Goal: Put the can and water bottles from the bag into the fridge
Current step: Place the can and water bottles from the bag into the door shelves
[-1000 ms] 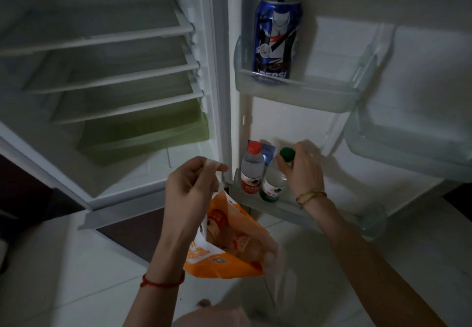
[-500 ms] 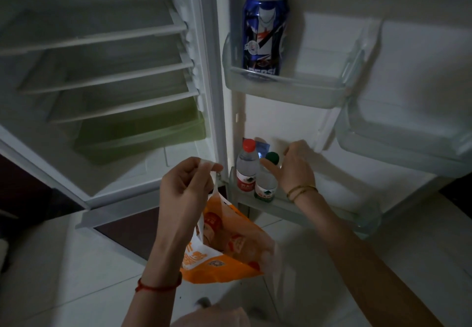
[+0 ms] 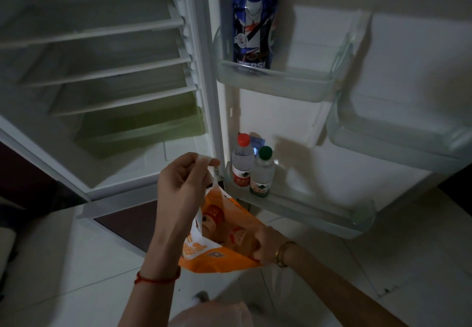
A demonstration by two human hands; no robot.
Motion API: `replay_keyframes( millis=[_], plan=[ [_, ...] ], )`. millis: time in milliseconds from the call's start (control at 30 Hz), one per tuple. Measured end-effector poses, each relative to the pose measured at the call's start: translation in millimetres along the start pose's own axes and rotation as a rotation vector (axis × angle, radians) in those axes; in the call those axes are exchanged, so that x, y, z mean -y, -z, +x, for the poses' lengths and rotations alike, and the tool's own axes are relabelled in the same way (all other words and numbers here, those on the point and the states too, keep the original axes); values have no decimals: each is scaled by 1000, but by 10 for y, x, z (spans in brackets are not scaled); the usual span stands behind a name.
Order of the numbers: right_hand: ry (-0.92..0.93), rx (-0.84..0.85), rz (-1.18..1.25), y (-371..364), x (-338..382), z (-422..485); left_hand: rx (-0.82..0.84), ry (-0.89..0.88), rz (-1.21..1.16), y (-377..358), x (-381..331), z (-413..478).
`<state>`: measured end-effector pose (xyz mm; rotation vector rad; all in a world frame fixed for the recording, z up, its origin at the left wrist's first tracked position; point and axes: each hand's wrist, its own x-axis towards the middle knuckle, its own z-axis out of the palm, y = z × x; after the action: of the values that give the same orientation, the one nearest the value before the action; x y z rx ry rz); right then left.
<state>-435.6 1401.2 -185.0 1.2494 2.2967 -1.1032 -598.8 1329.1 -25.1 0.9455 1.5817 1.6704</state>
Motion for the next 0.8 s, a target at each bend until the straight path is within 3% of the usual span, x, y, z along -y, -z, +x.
replay_keyframes(
  millis=[67, 100, 133, 200, 267, 333, 400, 467, 500, 567, 800],
  plan=[
    [63, 53, -11, 30, 90, -74, -11, -3, -9, -28, 6, -26],
    [179, 82, -67, 97, 183, -106, -15, -5, -15, -44, 6, -41],
    [295, 67, -6, 147, 297, -177, -19, -5, -21, -61, 4, -57],
    [287, 24, 311, 160, 427, -306, -29, -4, -28, -93, 5, -85],
    [374, 99, 355, 139, 328, -344, -39, -7, -25, -120, 18, -108],
    [344, 110, 376, 135, 272, -330, -52, -11, -17, -133, 35, -134],
    [263, -65, 351, 9, -56, -126, -64, -19, -7, -142, 48, -168],
    [289, -204, -135, -162, -302, 131, -75, -24, 4, -153, 51, -204],
    [209, -199, -164, -183, -394, 201, -82, -25, 6, -158, 47, -223],
    [105, -252, -79, -124, -344, 147, -103, -17, -5, -154, 35, -252],
    [145, -325, 83, 167, -127, -272, -138, 10, -77, -188, 24, -328]
  ],
)
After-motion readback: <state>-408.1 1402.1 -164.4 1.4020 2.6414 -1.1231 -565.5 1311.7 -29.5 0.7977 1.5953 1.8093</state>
